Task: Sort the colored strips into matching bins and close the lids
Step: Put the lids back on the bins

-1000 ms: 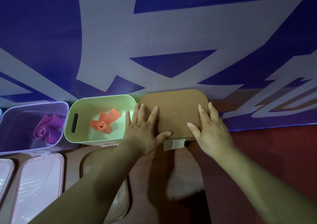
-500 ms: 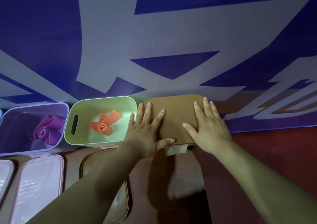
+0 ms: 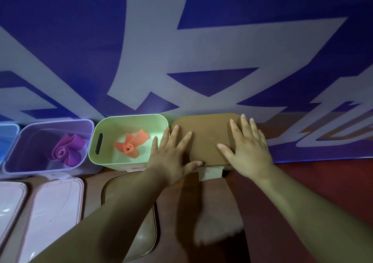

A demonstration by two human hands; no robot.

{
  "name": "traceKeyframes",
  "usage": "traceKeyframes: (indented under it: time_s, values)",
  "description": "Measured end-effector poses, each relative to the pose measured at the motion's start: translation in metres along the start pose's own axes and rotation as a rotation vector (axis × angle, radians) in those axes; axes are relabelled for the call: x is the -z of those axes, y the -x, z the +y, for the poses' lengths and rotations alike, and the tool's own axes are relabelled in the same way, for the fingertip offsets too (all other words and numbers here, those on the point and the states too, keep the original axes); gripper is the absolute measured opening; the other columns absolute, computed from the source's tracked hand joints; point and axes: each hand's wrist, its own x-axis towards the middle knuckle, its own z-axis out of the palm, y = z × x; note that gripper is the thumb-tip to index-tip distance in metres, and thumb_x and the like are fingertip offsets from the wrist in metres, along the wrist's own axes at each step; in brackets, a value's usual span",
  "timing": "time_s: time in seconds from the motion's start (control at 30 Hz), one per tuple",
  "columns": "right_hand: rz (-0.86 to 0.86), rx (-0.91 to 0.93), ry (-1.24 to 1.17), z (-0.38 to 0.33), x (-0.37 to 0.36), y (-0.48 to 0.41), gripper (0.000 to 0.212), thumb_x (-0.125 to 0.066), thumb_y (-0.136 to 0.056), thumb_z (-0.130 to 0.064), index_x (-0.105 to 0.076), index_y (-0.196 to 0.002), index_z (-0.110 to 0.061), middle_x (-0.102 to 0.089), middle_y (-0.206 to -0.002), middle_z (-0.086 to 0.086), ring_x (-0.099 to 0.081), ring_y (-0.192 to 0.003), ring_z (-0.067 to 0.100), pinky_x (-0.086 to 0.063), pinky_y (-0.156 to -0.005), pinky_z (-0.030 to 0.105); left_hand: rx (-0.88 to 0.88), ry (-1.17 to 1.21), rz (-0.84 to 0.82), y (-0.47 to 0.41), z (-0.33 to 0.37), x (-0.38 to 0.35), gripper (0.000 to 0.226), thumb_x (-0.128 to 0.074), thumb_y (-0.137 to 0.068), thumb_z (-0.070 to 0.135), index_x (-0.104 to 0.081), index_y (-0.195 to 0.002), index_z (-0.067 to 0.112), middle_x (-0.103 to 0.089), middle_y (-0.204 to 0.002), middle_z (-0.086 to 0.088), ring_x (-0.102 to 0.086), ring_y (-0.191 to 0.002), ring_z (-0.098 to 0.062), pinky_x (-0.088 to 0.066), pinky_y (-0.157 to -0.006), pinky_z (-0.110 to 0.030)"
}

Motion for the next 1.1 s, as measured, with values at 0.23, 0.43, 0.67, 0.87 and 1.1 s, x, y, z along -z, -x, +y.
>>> traceKeyframes:
  time_s: [0.23,0.43,0.67,0.87,1.1]
  values:
    - [0.079,0.280,-0.087,-0.079,-0.015,0.086,0.071,-0.046,-0.090,-0.062,-0.030,-0.151,-0.030,-0.009,-0.166,0.003,-0.005,-0.153,0.023,-0.017,-0.120,0.044,0.156,0.052,0.216,0.134,-0.058,-0.016,0.077,-0.035,-0.088,0.073,-0.025,-0.153,0.033,-0.024,-0.160,-0.013,-0.019,-0.148,-0.037,-0.024,-0.116,-0.053]
    - [-0.230,0.390,-0.103,-0.154,-0.081,0.160,0.070,-0.043,-0.093,-0.061,-0.019,-0.153,-0.037,0.008,-0.166,-0.005,0.009,-0.153,0.018,-0.021,-0.121,0.048,0.403,0.148,0.046,0.248,-0.109,-0.079,0.077,-0.034,-0.086,0.074,-0.023,-0.153,0.037,-0.024,-0.160,-0.015,-0.021,-0.146,-0.037,-0.024,-0.117,-0.047]
    - [-0.521,0.288,-0.077,-0.205,-0.137,0.205,0.077,-0.051,-0.095,-0.052,-0.009,-0.156,-0.034,0.015,-0.165,-0.002,0.006,-0.153,0.021,-0.018,-0.121,0.038,0.523,0.307,-0.122,0.303,-0.125,-0.131,0.089,-0.027,-0.078,0.080,-0.003,-0.154,0.040,-0.017,-0.163,-0.010,-0.009,-0.150,-0.034,-0.015,-0.120,-0.048]
    - [-0.429,0.249,-0.070,-0.217,-0.157,0.232,0.068,-0.054,-0.097,-0.041,-0.021,-0.156,-0.031,-0.009,-0.166,-0.005,-0.004,-0.153,0.017,-0.015,-0.120,0.027,0.403,0.634,-0.058,0.318,-0.125,-0.139,0.075,-0.050,-0.092,0.054,-0.017,-0.155,0.032,-0.017,-0.164,-0.001,-0.005,-0.152,-0.020,-0.011,-0.123,-0.037]
    - [-0.023,0.306,-0.115,-0.231,-0.144,0.254,0.052,-0.090,-0.067,-0.026,-0.073,-0.116,-0.025,-0.076,-0.108,-0.006,-0.072,-0.101,0.021,-0.058,-0.083,0.031,0.401,1.103,0.263,0.328,-0.132,-0.096,0.055,-0.067,-0.087,0.004,-0.054,-0.138,0.016,-0.034,-0.153,0.003,-0.055,-0.121,0.000,-0.047,-0.096,-0.014]
